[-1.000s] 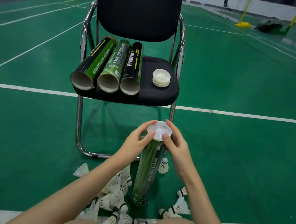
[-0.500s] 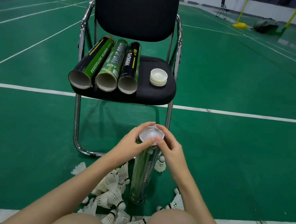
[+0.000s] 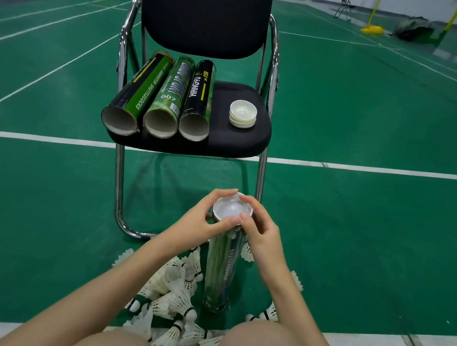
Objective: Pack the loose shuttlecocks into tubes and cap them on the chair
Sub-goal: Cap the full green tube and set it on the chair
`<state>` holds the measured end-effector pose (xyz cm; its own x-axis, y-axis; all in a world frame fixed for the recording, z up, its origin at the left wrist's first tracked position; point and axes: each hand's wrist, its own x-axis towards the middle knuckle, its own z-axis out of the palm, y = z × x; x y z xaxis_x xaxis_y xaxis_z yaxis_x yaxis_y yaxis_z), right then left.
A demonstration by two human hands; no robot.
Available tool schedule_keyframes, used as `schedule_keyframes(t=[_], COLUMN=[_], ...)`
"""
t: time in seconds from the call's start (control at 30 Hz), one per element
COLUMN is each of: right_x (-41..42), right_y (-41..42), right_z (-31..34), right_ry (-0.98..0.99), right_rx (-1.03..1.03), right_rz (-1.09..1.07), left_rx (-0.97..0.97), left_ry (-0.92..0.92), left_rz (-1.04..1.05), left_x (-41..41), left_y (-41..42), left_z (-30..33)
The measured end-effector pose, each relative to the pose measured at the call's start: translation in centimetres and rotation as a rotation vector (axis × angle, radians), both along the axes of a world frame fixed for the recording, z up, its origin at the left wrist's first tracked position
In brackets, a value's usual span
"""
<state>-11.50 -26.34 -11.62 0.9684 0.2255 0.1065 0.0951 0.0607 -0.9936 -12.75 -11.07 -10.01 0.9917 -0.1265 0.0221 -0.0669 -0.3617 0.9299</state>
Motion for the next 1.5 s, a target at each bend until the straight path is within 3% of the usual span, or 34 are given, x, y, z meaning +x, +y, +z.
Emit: schedule_keyframes(t=[0.63,1.17,1.5], right_x=[0.2,0.1,0.5], right_y=[0.3,-0.1,0.1], right_z=[0.2,0.1,0.3], right_ry=[0.049,0.028,-0.008], right_rx=[0.042,-0.082,-0.171], right_rz=[0.068,0.131,0.15], left_rx=[-0.099,-0.188,-0.174], left_ry=[0.068,0.144,0.102], left_rz=[-0.035,-0.037,-0.042], left_x=[-0.4,-0.7,-0.4], left_y=[0.0,0.3,0.5], left_z=[-0.1,-0.5,-0.4])
